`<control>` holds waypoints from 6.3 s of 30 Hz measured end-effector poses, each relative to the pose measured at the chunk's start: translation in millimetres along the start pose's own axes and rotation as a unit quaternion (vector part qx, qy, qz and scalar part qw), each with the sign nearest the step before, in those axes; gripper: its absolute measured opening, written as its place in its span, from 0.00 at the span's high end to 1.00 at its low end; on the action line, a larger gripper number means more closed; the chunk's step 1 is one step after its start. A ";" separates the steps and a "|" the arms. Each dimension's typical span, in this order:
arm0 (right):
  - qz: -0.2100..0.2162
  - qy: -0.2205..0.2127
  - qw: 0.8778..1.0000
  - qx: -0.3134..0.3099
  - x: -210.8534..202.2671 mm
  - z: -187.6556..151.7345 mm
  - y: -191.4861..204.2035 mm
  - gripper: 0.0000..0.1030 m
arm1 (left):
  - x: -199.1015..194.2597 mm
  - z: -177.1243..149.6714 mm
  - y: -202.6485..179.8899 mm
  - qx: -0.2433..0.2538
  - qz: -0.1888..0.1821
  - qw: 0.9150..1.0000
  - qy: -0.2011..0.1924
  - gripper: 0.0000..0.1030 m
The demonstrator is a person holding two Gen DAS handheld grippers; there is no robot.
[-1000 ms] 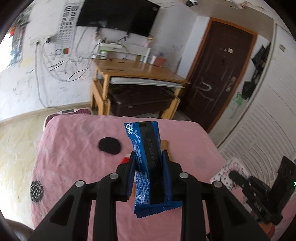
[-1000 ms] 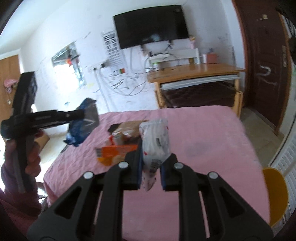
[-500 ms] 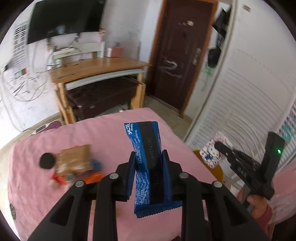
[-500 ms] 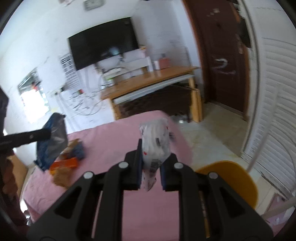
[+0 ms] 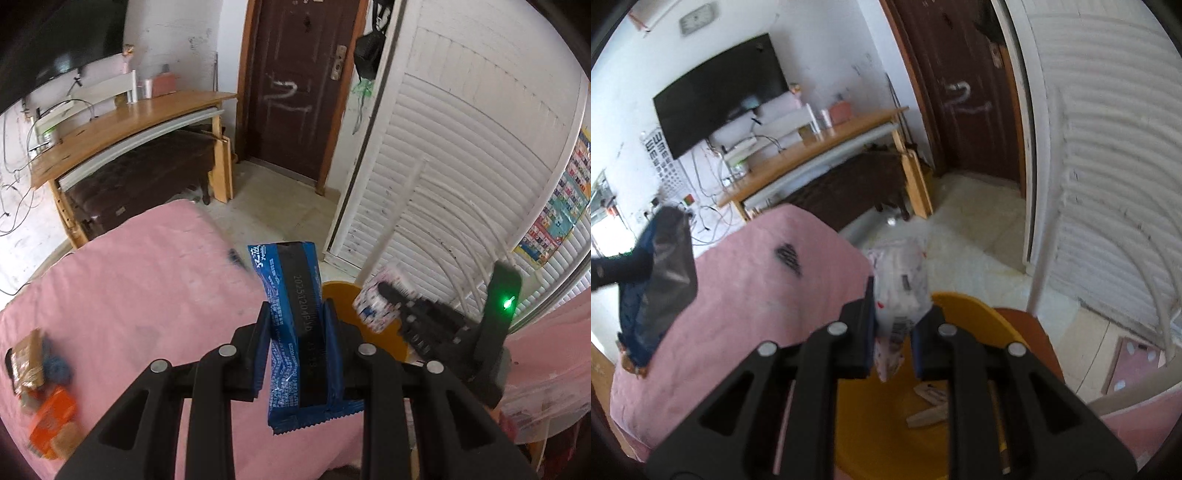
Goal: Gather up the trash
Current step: 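Carry the wrapper and tissue pack to the yellow bin and release both, then grasp the orange cup lid with the left tool while the right tool grasps the fibrous clump, then carry the lid and clump to the yellow bin and release both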
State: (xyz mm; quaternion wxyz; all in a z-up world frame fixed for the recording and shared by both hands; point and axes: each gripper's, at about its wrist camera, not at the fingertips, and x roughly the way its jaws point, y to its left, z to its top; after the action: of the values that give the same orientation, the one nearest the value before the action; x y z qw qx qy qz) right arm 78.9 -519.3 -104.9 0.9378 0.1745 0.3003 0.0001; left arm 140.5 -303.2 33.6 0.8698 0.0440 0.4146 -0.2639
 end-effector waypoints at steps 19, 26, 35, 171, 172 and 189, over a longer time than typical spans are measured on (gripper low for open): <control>-0.008 -0.024 0.996 0.089 -12.9 -7.0 -59.7 0.41 | 50.0 -3.4 -41.5 0.006 -0.036 0.999 0.012 0.22; 0.005 -0.028 0.997 0.073 -18.0 -3.3 -45.0 0.41 | 28.1 -5.6 -25.1 -0.019 -0.026 0.999 -0.001 0.21; 0.035 -0.028 0.999 0.019 -22.6 6.8 7.2 0.35 | -36.5 -13.5 21.4 -0.055 0.005 0.997 -0.061 0.15; -0.042 0.009 0.998 0.035 -4.1 -14.4 -42.5 0.44 | 68.3 10.6 -38.7 0.058 -0.036 0.995 0.072 0.63; -0.045 0.004 0.998 0.044 -7.6 -14.4 -48.7 0.43 | 73.0 10.3 -42.0 0.056 -0.042 0.994 0.081 0.62; -0.018 -0.007 0.999 0.030 -14.5 -5.7 -28.6 0.42 | 8.3 -0.9 -27.7 0.035 -0.047 0.998 0.019 0.38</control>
State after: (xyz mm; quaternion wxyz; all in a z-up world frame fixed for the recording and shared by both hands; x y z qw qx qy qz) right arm 60.8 -545.9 -110.5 0.9342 0.1969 0.2963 -0.0273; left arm 130.4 -330.2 30.8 0.8461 0.0598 0.4236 -0.3180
